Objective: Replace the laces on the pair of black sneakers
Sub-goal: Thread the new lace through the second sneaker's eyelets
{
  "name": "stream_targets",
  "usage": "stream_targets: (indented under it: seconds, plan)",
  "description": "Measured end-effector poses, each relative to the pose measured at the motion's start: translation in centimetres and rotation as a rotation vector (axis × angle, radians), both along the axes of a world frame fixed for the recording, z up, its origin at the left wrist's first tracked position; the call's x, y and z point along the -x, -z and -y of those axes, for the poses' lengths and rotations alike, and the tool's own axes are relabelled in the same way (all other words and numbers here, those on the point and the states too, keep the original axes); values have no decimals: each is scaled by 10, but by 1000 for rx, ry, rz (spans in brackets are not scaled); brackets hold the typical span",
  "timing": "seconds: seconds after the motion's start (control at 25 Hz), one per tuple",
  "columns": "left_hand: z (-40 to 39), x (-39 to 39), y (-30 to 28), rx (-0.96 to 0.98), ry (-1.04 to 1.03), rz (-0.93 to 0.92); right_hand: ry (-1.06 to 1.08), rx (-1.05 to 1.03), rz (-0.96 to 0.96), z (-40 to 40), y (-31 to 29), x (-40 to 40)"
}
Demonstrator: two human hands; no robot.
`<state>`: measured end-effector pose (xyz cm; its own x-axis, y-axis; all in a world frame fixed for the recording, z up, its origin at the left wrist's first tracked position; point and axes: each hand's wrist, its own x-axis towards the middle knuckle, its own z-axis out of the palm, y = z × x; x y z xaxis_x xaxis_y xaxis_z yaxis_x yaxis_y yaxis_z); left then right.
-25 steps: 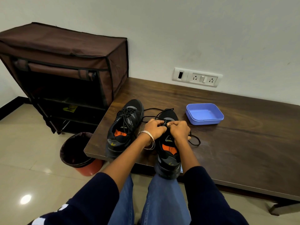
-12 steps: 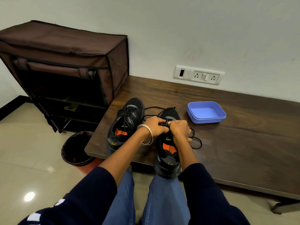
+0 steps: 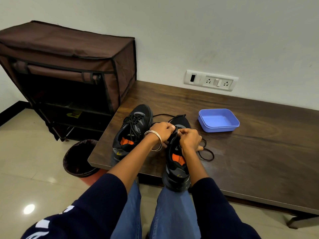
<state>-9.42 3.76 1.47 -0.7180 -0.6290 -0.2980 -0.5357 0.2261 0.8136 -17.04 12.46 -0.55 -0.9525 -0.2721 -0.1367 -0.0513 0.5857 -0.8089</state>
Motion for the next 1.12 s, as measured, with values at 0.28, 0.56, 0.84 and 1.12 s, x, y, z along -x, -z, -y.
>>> stream_targets:
  seconds: [0.28,0.56,0.84,1.12]
  plan:
    - [-9,24,9,511,-126,119,-110,-39,-38,3,6,6]
    - [15,30,7,-19,-413,-202,-196,-290,-175,-17,-11,11]
    - [32,-7,-98,-760,-820,-1210,-17,-258,-35,-15,-12,1]
    - [15,2,-29,405,67,31,-47,-30,81,-15,1,12]
